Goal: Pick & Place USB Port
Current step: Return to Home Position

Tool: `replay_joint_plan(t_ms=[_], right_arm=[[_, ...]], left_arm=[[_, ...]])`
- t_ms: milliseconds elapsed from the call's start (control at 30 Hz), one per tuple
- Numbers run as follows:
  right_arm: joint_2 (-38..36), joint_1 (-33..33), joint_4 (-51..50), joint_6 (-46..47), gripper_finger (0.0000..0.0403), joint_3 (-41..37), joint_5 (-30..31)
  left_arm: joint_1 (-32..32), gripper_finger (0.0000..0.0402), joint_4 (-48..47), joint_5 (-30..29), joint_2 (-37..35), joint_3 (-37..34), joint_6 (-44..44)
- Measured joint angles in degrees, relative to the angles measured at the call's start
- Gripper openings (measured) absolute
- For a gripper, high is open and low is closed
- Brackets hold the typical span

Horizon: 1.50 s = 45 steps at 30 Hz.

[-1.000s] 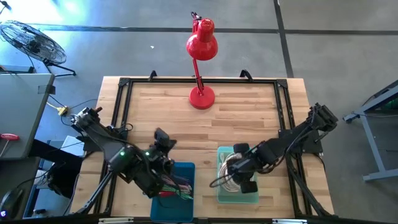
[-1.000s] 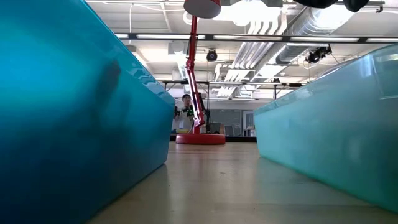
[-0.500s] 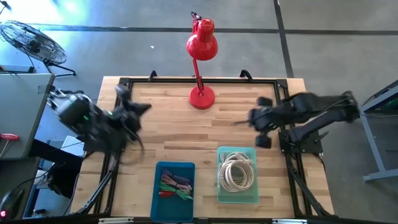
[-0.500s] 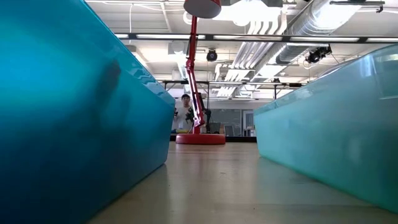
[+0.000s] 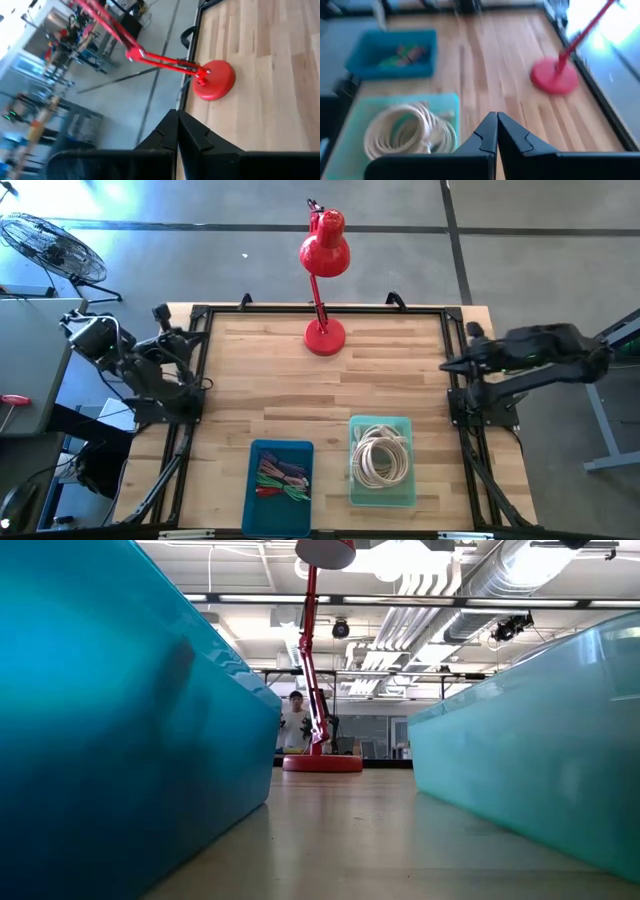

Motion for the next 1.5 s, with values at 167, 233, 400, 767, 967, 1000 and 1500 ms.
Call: replay_joint_plan(t_ms=[167,233,400,767,967,1000,1500], right_arm=[[-11.00,0.00,9.52,-7.03,0.0000,-5.52,-4.36],[-14.84,0.00,13.63,-9.39,0.0000,-7.92,-6.58],[-21.55,0.00,21.82,-13.94,0.0000,-14.50,-11.11],[-29.83,0.00,31.92,-18.86,0.0000,-29.69,-10.54],[-34.56,0.01,40.71,-18.09,0.0000,-35.72,-13.92],[-35.06,0.01,41.91,-17.72,0.0000,-36.92,-14.10],[-32.20,0.00,63.42,-15.44,0.0000,-51.22,-15.51]], left_arm=[[-0.02,0.0000,9.60,1.04,-12.84,-14.64,-1.29],[-0.02,0.0000,14.02,0.77,-18.47,-20.19,-1.25],[-0.02,0.0000,26.98,0.66,-30.80,-32.05,5.14],[-0.02,0.0000,54.44,12.09,-42.41,-49.86,33.25],[-0.02,0.0000,57.11,16.13,-47.14,-54.63,32.86],[-0.02,0.0000,58.79,16.56,-47.17,-55.49,32.76],[0.00,0.0000,72.28,27.27,-47.05,-69.04,31.09]])
